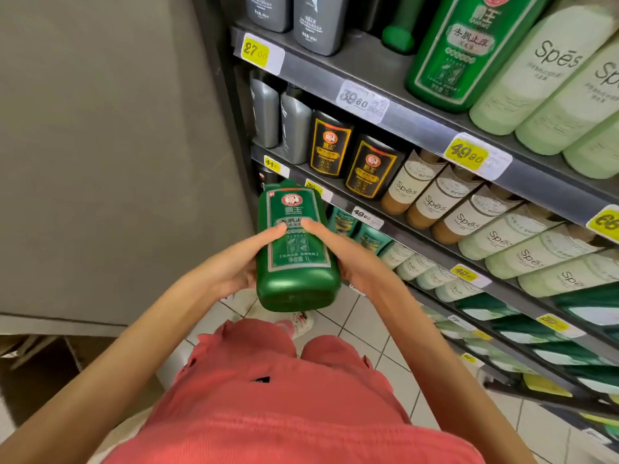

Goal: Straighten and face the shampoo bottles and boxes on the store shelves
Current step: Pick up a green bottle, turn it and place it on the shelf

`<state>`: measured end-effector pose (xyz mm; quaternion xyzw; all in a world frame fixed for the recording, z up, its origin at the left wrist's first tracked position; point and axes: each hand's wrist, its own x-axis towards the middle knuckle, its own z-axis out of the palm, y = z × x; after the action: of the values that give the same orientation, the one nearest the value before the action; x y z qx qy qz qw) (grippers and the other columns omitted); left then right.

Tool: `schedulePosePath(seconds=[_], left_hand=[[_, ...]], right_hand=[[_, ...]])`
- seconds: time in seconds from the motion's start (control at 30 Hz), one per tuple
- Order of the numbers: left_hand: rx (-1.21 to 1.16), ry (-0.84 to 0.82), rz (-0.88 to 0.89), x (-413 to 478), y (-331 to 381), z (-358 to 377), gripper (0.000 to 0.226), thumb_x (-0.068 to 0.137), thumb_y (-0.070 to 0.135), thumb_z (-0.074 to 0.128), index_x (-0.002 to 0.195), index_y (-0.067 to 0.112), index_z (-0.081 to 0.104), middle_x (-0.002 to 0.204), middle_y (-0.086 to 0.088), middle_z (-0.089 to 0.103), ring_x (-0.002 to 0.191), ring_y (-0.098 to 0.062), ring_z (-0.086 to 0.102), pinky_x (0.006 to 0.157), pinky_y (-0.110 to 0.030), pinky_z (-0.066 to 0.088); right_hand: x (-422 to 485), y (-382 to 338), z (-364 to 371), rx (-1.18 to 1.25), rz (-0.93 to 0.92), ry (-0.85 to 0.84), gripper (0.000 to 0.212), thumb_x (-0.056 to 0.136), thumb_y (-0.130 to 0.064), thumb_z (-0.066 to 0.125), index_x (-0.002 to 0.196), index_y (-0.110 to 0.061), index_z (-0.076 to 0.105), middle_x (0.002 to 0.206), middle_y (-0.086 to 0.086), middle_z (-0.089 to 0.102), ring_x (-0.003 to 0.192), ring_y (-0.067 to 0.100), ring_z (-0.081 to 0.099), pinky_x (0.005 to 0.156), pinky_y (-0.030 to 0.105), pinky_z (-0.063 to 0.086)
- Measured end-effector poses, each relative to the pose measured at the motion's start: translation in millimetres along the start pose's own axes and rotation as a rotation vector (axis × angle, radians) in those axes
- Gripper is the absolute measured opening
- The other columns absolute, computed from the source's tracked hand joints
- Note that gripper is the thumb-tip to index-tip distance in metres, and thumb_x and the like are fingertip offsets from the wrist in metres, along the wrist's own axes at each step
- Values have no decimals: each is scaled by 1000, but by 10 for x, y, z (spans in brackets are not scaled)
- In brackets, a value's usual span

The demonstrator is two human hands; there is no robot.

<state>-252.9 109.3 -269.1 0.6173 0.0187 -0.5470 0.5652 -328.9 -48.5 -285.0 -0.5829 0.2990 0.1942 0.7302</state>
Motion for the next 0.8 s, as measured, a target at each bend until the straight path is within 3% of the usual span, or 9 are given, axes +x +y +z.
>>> schedulePosePath(seconds=[0.13,0.23,0.33,0.47,0.53,0.63,0.73,0.8], left_hand=[[68,-23,219,-92,42,69,47,77,38,55,118,14,58,110,-6,70,100,-19,67,84,-26,54],[174,24,375,-156,265,130,58,76,36,57,128,15,44,119,-5,65,102,-17,66,87,-28,53],[206,30,519,-120,595,217,58,75,35,56,127,15,42,119,-2,64,99,-13,66,78,-21,54],[244,-36,630,45,1088,325,47,79,32,53,123,14,46,113,-1,66,94,-10,67,74,-18,53],[296,-10,679,154,1329,354,35,86,29,52,119,18,50,115,-2,66,94,-7,66,82,-21,52],[415,12,743,313,1644,380,33,94,25,48,125,16,48,122,-4,62,108,-14,60,99,-36,45],[543,52,824,454,1902,387,34,95,24,48,127,14,49,124,-5,60,114,-18,57,102,-44,42],[551,88,879,526,2032,399,34,94,21,50,126,11,51,122,-7,62,112,-21,58,100,-45,44]], right_hand=[[-129,56,7,126,-193,-38,72,70,-54,68,133,-26,48,121,-3,66,110,14,63,100,37,48],[-262,-127,-33,175,-318,-52,70,70,-49,70,133,-32,43,126,-8,63,115,11,60,100,34,47],[-366,-417,-57,162,-498,67,55,78,-42,65,129,-29,50,125,-5,64,113,13,62,96,35,50],[-392,-848,-101,152,-697,289,47,80,-39,62,124,-23,55,118,-4,67,103,10,65,79,21,54],[-355,-1059,-132,135,-740,386,42,86,-33,61,126,-22,53,118,-4,66,105,10,65,85,28,54],[-280,-1329,-189,108,-781,500,32,90,-29,60,122,-26,53,119,-4,64,107,12,63,92,39,52],[-206,-1543,-250,42,-802,604,27,90,-33,59,115,-36,49,119,-8,60,109,11,59,96,43,49],[-156,-1657,-272,20,-816,661,30,91,-33,59,119,-33,48,121,-7,58,111,11,58,97,43,48]])
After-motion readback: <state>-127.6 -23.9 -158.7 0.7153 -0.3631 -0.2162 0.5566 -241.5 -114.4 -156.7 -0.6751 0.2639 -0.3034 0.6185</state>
